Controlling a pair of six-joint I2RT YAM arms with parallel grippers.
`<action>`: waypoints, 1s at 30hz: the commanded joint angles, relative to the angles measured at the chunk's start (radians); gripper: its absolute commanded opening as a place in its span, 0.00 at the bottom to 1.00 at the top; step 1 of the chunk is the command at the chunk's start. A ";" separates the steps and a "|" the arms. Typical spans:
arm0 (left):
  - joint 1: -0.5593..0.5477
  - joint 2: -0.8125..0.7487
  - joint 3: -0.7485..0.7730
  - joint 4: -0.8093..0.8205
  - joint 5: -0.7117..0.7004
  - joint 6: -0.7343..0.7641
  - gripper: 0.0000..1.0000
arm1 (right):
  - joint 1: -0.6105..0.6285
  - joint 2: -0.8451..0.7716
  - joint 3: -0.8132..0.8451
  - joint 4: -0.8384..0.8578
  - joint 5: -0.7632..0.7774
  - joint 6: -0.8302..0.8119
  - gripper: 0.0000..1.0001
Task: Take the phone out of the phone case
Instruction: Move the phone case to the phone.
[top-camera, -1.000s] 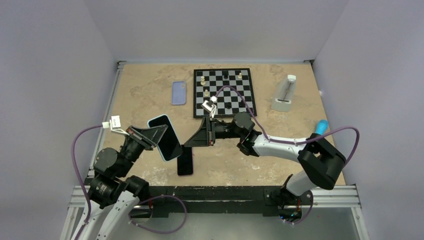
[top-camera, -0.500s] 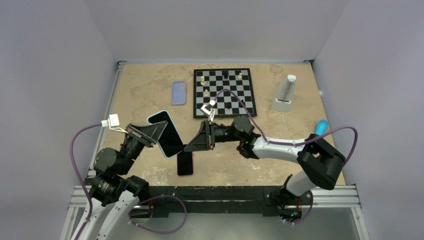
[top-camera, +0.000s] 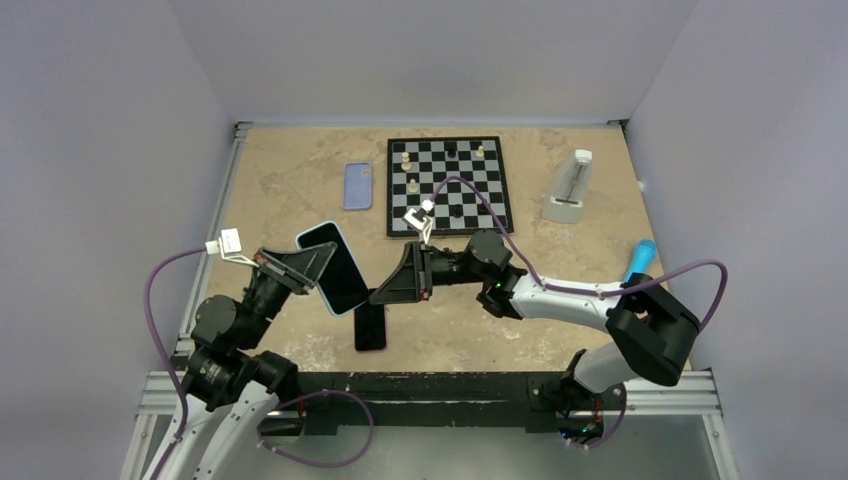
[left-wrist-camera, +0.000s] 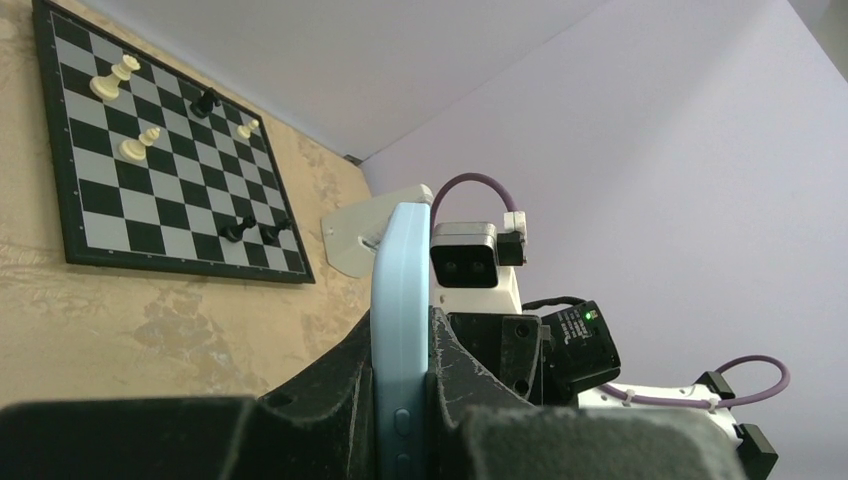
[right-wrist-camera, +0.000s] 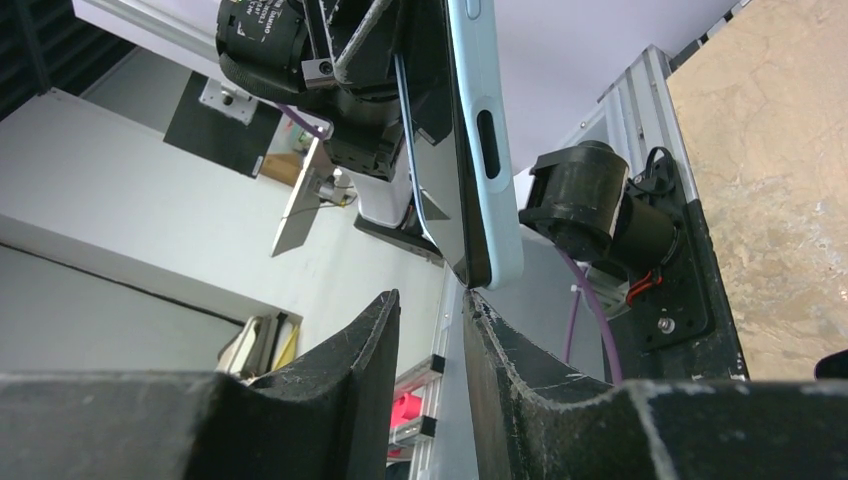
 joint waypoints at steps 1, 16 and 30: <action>-0.002 -0.001 -0.009 0.146 0.020 -0.056 0.00 | 0.006 0.020 0.034 0.047 0.014 -0.008 0.34; -0.002 0.039 -0.106 0.347 0.160 -0.255 0.00 | 0.002 0.087 0.077 0.061 -0.004 0.002 0.35; -0.002 0.082 -0.077 0.352 0.351 -0.306 0.00 | -0.063 0.045 0.172 -0.136 -0.046 -0.105 0.39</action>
